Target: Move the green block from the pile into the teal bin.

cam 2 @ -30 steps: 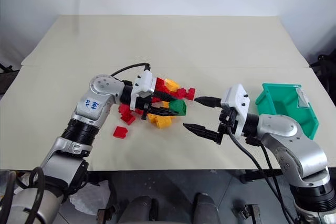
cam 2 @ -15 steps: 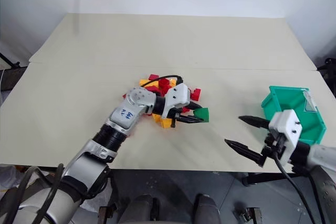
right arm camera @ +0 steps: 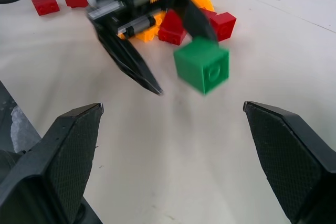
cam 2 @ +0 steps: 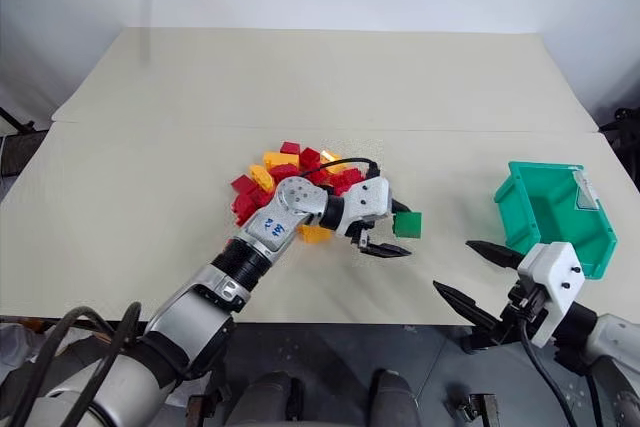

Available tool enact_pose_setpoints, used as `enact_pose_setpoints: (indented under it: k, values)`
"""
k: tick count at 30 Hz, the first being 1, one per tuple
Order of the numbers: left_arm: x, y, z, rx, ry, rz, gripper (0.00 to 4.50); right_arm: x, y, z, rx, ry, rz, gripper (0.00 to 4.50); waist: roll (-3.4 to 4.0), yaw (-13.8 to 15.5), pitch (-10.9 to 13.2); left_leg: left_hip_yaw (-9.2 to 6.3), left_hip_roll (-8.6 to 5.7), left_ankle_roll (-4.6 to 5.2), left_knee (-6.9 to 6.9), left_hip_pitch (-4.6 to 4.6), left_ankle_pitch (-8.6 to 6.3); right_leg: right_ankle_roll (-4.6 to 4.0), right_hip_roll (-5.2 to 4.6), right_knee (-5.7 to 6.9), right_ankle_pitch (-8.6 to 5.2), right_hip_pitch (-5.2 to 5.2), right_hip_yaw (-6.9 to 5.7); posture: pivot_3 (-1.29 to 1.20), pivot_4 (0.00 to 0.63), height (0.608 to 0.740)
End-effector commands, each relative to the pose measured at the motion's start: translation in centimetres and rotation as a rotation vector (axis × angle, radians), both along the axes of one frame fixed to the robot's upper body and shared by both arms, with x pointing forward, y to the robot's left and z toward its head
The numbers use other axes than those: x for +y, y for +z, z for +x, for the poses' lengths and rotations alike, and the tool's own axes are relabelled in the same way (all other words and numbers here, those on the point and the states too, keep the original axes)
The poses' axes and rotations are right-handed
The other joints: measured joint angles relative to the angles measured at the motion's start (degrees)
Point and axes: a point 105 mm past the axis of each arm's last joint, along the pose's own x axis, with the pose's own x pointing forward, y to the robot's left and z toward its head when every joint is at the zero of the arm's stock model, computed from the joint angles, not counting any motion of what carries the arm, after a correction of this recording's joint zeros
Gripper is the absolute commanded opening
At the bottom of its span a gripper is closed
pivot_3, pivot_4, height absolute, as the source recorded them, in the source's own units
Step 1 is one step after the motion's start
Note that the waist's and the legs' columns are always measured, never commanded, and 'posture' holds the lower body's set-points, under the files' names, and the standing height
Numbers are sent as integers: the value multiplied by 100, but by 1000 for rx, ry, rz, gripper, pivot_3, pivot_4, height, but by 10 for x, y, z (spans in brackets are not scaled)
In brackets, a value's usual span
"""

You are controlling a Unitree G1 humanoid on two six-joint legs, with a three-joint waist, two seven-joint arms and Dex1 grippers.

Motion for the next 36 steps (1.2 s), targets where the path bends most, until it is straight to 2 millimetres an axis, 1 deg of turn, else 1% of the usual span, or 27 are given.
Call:
enact_pose_setpoints:
  k: [1,3,5,7,10,12,14,15,18,21,22,24,26,28,31,36]
  values:
    - [16,16,-3,-9,-21,-85,4263,6,7,6,-31,50,-7,4500,2,-22,-1,0,0,0,1,1,0,0,0,0,0,0,0,0,150,740]
    - [29,15,1,-4,18,-105,4263,9,7,9,-24,77,-19,4500,2,-25,-1,0,0,0,2,2,0,0,0,3,0,2,0,0,150,740]
    - [42,10,3,-7,52,-98,4263,11,10,18,-26,91,-21,4500,2,-31,-1,-1,0,0,2,2,0,0,0,3,0,2,0,0,150,740]
    - [46,6,3,-7,63,-86,4263,11,12,23,-29,97,-18,4500,2,-6,-1,-2,0,0,3,3,0,0,0,2,0,3,0,0,150,740]
    - [45,3,2,-11,70,-75,4263,15,15,31,-37,115,-20,4500,2,52,-1,-5,-1,0,4,1,0,0,0,4,1,4,-4,0,150,740]
    - [49,11,2,-39,72,-115,4263,20,20,38,-50,147,-18,4500,2,34,-1,-5,-2,1,6,1,0,2,-1,1,2,5,-3,0,150,740]
    - [67,25,0,-83,84,-202,4263,27,21,45,-45,192,-31,4500,2,-6,-1,-2,-1,0,5,1,0,2,-1,1,2,4,-3,0,150,740]
    - [77,28,-2,-93,91,-223,4387,29,19,49,-33,207,-47,4500,2,-32,-1,-3,1,0,4,1,0,2,-1,4,2,1,-4,0,150,740]
    - [109,34,-12,-119,120,-305,4387,38,18,65,-22,248,-81,4500,6,-194,-3,-4,7,-2,-2,8,1,1,0,19,1,-3,-5,0,150,740]
    - [143,28,-25,-78,162,-313,4387,49,19,79,-18,284,-111,4500,9,-260,-4,-5,10,-5,-3,13,2,-1,-1,27,2,-4,-8,0,150,740]
    - [150,25,-28,-61,177,-303,4387,52,20,83,-18,294,-117,4500,9,-269,-4,-6,10,-4,-2,13,2,-1,-1,26,2,-3,-8,0,150,740]
    - [176,19,-38,-62,246,-277,4387,59,18,95,-16,321,-151,4500,8,-277,-4,-9,9,-5,-1,12,2,0,-2,26,2,-2,-9,0,150,740]
    - [196,15,-46,-70,305,-260,4387,64,17,106,-14,347,-193,4500,8,-283,-4,-7,9,-5,0,12,1,-1,-4,24,2,-3,-7,0,150,740]
    - [210,14,-52,-51,353,-262,4387,68,14,115,-6,385,-237,4500,8,-262,-4,-10,9,-6,0,10,1,-1,-5,24,2,-2,-10,0,150,740]
    - [222,12,-64,-2,391,-266,4387,75,13,129,6,435,-285,4500,8,-275,-4,-11,8,-6,0,9,0,-1,-7,24,2,-3,-10,0,150,740]
    - [223,10,-72,31,406,-268,4387,81,8,154,5,510,-381,4500,11,-296,-2,-7,9,-8,-2,10,-1,-1,-6,24,2,-5,-11,0,150,740]
